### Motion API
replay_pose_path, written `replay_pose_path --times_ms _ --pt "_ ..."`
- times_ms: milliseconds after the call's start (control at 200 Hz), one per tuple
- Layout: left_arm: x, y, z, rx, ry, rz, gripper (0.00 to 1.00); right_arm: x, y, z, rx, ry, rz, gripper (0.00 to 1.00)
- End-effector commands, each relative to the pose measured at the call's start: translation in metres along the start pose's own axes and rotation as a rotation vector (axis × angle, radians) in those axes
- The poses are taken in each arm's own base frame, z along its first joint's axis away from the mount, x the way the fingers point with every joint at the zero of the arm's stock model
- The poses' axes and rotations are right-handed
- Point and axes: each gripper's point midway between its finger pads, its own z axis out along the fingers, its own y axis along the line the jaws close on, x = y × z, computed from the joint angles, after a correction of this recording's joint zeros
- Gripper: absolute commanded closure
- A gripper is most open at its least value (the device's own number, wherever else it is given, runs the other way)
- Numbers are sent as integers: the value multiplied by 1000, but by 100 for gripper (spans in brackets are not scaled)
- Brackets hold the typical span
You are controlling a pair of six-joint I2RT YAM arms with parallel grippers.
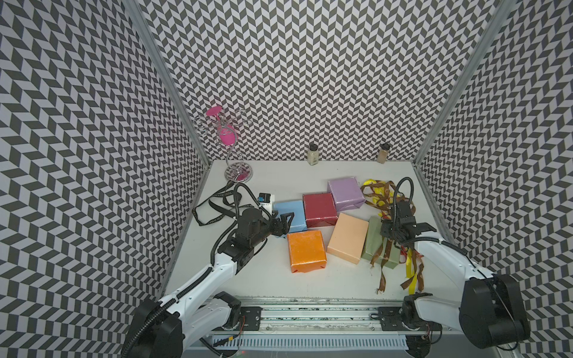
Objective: Untie the ribbon bows on the gift boxes
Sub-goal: Place the ribbon at the center of the board.
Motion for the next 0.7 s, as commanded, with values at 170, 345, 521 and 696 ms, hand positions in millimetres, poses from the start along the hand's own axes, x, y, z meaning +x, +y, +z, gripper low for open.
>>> replay_pose_path --times_ms 170,345,521,696 --pt "-5 -6 -3 26 -30 0 23 -12 -5 -7 -23 -30 31 98" --pt "-4 -5 -2 28 -29 0 23 -63 -29 -30 88 -171 73 100" --pt "0 -6 2 31 -10 -1 24 -120 -69 -45 132 -275 184 100" --pt "1 -6 1 23 -8 1 24 -133 -104 -42 289 -264 175 100"
